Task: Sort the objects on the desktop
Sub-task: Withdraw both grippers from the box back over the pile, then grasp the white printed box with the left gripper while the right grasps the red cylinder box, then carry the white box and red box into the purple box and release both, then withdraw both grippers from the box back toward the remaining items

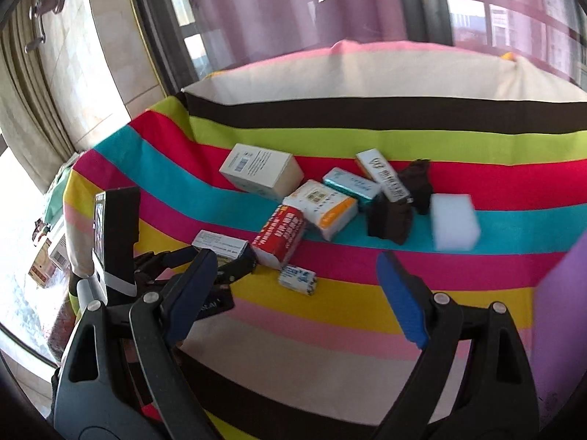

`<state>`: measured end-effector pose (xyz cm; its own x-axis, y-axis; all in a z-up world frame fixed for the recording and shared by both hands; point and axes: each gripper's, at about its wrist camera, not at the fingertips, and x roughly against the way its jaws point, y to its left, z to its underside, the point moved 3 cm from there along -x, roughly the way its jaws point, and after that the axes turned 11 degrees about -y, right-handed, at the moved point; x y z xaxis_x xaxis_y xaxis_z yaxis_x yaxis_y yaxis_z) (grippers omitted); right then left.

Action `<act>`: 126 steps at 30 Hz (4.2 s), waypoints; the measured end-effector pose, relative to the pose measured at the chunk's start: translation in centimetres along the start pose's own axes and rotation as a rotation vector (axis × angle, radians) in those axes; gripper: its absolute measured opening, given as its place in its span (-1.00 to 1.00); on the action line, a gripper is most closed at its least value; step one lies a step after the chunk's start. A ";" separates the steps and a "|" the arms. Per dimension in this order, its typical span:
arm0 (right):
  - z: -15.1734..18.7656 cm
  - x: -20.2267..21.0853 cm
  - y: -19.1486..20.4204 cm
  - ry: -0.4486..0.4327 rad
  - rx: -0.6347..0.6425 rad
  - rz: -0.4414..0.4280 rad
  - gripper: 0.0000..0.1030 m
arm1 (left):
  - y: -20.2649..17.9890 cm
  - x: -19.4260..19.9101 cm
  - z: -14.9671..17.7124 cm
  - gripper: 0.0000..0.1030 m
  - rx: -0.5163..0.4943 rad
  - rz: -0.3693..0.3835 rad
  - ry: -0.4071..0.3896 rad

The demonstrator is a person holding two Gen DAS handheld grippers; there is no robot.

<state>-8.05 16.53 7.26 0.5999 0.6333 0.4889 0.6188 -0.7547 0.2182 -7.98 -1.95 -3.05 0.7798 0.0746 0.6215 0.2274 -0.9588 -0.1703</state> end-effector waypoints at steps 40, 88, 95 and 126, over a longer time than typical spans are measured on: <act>1.7 -7.0 1.6 0.090 -0.009 -0.017 -0.40 | 0.8 3.1 1.0 0.52 0.014 -0.077 -0.023; 3.1 27.4 -19.4 -0.278 -0.246 0.398 -0.35 | -33.2 16.6 2.6 0.52 -0.412 0.533 -0.214; 4.1 28.2 -21.6 -0.282 -0.285 0.435 -0.33 | -36.4 16.6 4.5 0.52 -0.442 0.619 -0.175; 2.4 26.3 -19.1 -0.269 -0.230 0.402 0.27 | -31.4 13.9 2.0 0.60 -0.374 0.558 -0.189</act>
<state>-2.87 48.04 13.92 0.8941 0.2856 0.3451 0.2046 -0.9457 0.2524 -3.10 29.70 9.45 0.8175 -0.4431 0.3680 -0.4265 -0.8951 -0.1301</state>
